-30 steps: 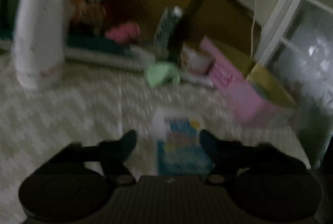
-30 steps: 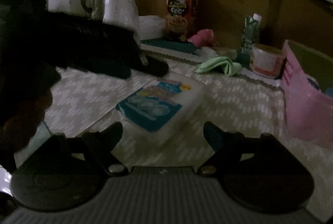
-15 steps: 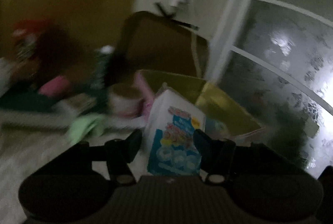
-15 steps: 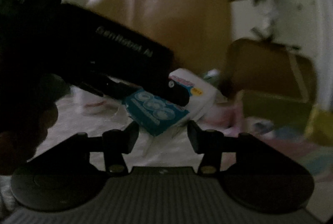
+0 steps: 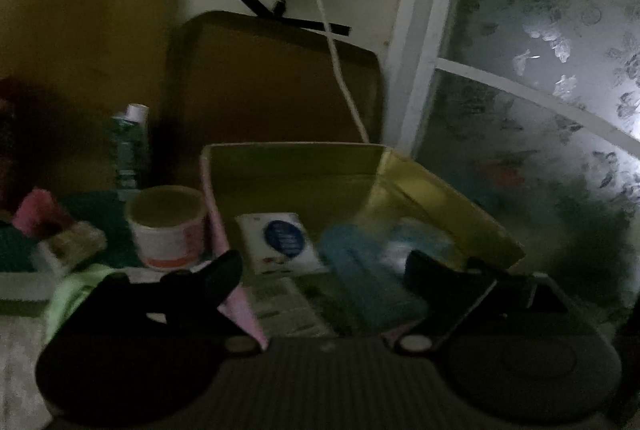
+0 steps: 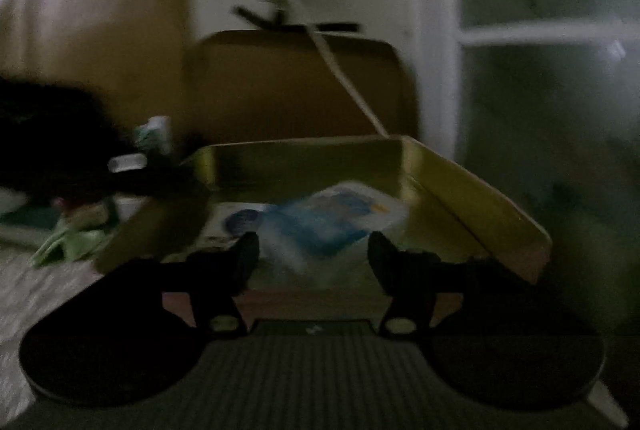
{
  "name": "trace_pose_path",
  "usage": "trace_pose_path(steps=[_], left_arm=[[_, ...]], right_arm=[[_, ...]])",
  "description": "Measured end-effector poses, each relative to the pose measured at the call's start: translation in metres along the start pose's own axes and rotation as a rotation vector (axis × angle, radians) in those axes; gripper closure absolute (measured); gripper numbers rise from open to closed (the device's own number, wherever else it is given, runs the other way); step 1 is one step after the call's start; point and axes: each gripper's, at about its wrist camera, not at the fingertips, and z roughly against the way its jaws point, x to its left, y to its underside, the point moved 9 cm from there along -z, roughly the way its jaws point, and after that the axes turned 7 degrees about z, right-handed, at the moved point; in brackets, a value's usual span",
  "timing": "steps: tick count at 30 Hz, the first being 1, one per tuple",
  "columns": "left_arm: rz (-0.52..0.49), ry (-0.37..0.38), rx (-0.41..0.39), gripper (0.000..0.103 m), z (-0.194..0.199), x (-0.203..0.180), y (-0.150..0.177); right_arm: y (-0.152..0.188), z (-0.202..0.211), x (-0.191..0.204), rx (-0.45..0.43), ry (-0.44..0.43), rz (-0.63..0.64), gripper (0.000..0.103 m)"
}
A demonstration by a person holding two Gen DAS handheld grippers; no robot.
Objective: Organize soft objects
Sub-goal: 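Lower the tissue pack into the tin and open the right tool, then reach the right tool to the light green cloth and grasp it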
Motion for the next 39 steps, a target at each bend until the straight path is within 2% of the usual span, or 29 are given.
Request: trace_pose_path(steps=[4,10,16,20,23,29,30,32,35,39], left_arm=[[0.033,-0.009,0.015,0.01,0.006,0.015,0.005],[0.011,-0.051,-0.006,0.01,0.03,0.036,0.017],[0.023,-0.138,0.011,0.009,0.058,0.087,0.044],[0.089,-0.229,0.044,0.009,0.07,0.138,0.064],[0.106,-0.328,0.052,0.009,0.083,0.178,0.073],[0.124,-0.517,0.009,0.007,0.11,0.248,0.078],[0.174,-0.517,0.011,0.008,0.112,0.258,0.081],[0.255,-0.459,-0.017,0.008,0.117,0.265,0.077],[0.258,-0.454,-0.054,0.008,0.122,0.266,0.074],[0.227,-0.45,-0.062,0.008,0.123,0.262,0.074]], right_arm=[[0.002,0.005,-0.009,-0.039,0.021,-0.027,0.038],[0.003,0.022,0.008,-0.059,-0.013,-0.015,0.034],[-0.005,0.036,0.028,-0.092,-0.061,-0.006,0.034],[-0.01,0.052,0.059,-0.134,-0.116,0.037,0.034],[-0.011,0.062,0.09,-0.145,-0.187,0.092,0.034],[-0.001,0.063,0.157,-0.094,-0.36,0.207,0.034],[0.0,0.059,0.166,-0.076,-0.387,0.211,0.034],[-0.002,0.043,0.181,-0.031,-0.436,0.199,0.034],[-0.008,0.014,0.202,0.03,-0.466,0.16,0.034],[-0.015,-0.029,0.228,0.089,-0.446,0.155,0.034]])
